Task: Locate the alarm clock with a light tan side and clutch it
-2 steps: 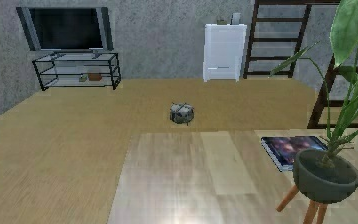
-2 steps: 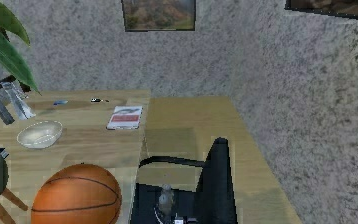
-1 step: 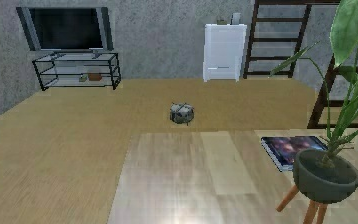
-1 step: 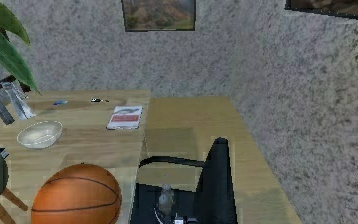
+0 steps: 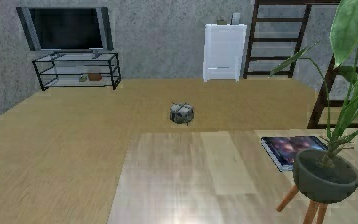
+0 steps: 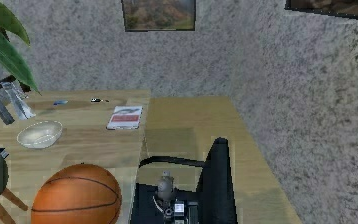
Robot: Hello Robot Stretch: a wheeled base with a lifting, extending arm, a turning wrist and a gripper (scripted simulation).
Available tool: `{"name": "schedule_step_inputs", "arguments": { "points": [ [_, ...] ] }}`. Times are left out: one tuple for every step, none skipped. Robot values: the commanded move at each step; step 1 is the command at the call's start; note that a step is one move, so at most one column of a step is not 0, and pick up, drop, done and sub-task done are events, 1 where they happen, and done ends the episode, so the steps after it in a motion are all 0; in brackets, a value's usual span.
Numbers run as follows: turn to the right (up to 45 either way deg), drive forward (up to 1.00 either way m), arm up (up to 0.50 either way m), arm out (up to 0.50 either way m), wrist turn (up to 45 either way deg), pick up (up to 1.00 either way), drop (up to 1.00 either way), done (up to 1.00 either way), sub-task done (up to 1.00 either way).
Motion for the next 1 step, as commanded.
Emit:
{"name": "schedule_step_inputs", "arguments": {
  "points": [
    [0.0,0.00,0.00,0.00,0.0,0.00,0.00,1.00,0.00]
  ]
}}
